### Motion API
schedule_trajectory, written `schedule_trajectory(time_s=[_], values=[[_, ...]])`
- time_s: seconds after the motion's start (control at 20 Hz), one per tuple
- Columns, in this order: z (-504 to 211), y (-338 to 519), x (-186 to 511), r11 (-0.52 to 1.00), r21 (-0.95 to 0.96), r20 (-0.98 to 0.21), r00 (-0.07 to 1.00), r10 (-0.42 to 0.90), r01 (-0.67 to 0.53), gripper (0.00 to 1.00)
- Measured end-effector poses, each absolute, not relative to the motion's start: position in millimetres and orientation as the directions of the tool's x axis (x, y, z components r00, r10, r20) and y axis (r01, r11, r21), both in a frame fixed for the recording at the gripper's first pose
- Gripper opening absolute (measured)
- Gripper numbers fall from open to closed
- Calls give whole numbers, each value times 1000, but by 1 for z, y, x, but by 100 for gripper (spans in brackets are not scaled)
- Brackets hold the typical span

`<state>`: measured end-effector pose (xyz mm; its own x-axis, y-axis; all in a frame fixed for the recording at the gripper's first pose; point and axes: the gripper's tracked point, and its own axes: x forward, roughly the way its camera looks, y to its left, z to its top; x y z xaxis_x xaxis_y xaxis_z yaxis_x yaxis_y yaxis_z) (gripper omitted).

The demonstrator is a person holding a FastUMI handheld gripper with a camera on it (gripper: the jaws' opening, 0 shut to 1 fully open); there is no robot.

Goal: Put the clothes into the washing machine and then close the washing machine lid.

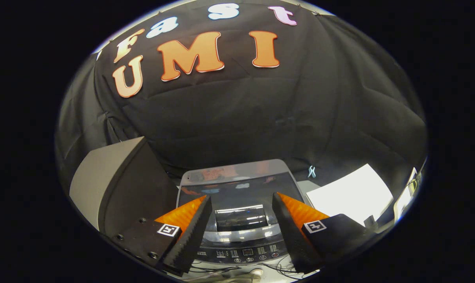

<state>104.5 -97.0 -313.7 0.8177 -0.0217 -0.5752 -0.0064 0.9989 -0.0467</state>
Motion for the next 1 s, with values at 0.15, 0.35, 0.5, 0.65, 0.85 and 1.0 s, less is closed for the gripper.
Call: schedule_trajectory(time_s=[0.15, 0.35, 0.5, 0.65, 0.85, 1.0], values=[[-285, -94, 105, 999, -45, -536, 844, -19, -6, 99], [-223, -87, 108, 999, -38, -456, 890, -8, -11, 99], [-165, -84, 107, 999, -40, -368, 930, -10, -5, 99], [-109, -80, 104, 999, -48, -281, 960, -13, -1, 99], [-44, -79, 96, 999, -46, -197, 980, -10, 1, 99], [-5, -82, 89, 999, -54, -136, 991, -7, 0, 99]])
